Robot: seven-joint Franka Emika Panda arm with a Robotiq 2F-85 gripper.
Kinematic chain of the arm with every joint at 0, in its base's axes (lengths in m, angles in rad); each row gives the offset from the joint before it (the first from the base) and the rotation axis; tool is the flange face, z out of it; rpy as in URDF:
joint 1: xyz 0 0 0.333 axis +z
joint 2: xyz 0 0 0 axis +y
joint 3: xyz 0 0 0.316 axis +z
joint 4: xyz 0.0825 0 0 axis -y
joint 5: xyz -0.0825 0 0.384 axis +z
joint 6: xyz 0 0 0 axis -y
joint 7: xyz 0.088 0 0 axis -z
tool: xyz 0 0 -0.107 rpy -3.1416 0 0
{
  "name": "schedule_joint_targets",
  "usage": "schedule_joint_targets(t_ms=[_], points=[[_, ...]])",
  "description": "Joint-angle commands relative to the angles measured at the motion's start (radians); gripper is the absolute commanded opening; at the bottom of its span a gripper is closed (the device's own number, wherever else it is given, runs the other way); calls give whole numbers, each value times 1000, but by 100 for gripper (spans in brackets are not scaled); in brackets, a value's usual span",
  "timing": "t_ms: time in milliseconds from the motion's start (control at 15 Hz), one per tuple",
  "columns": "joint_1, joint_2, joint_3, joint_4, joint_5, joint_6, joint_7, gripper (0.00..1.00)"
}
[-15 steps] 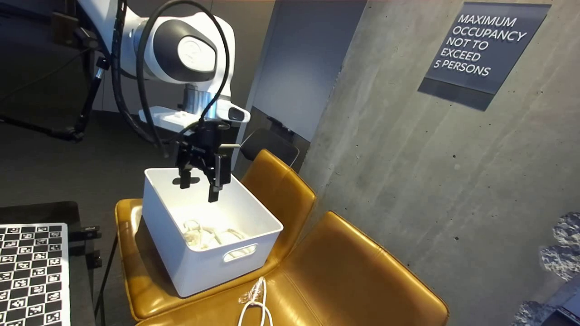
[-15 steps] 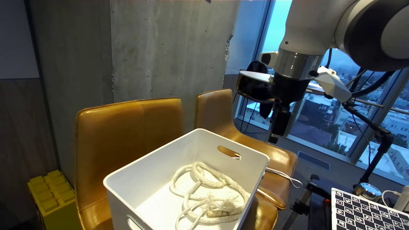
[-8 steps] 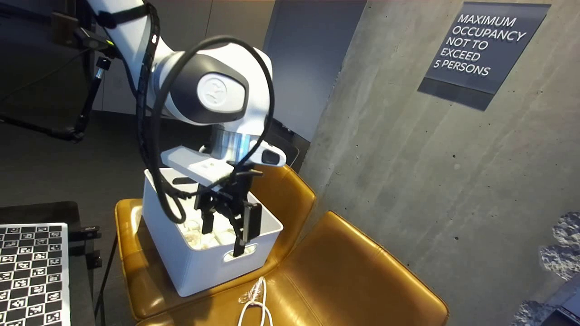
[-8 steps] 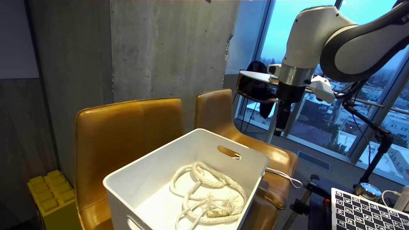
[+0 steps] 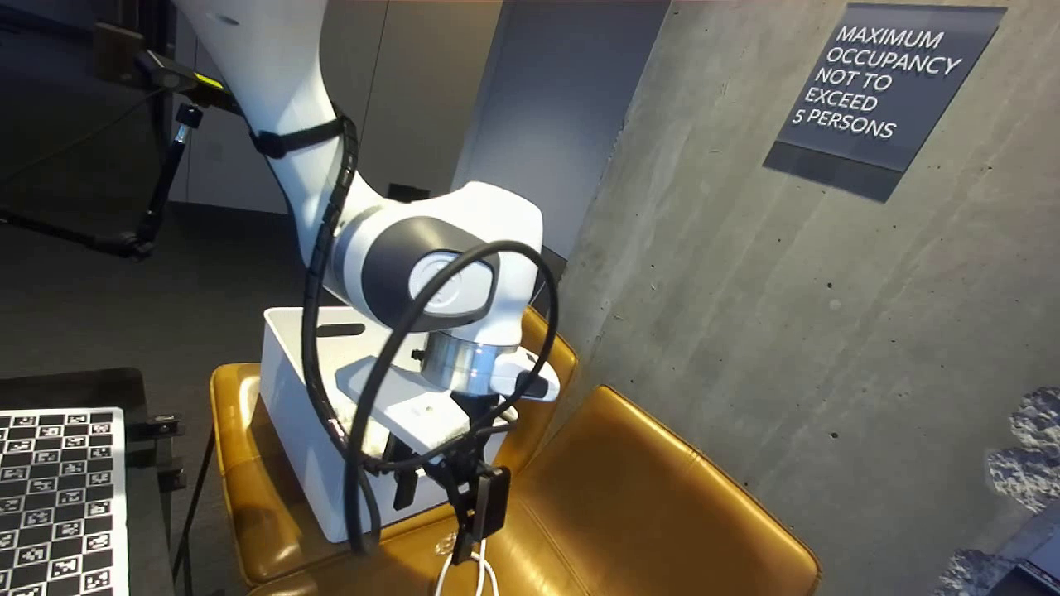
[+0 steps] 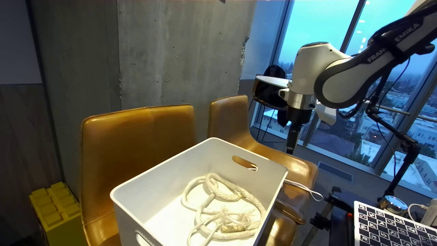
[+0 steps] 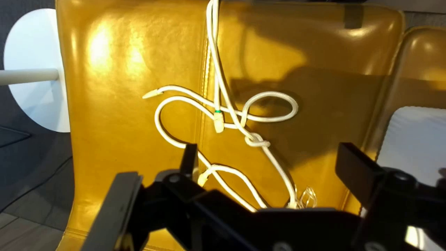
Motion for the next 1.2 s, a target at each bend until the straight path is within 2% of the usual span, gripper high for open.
schedule_joint_targets(t_ms=[0,533,1000,1133], points=[[-8,136,2,164,37,-6,-38,100],[3,459,40,557,91,-66,-61,100],[-19,615,144,844,216,-198,-159,100],[-23,654,150,913,242,-242,-176,100]])
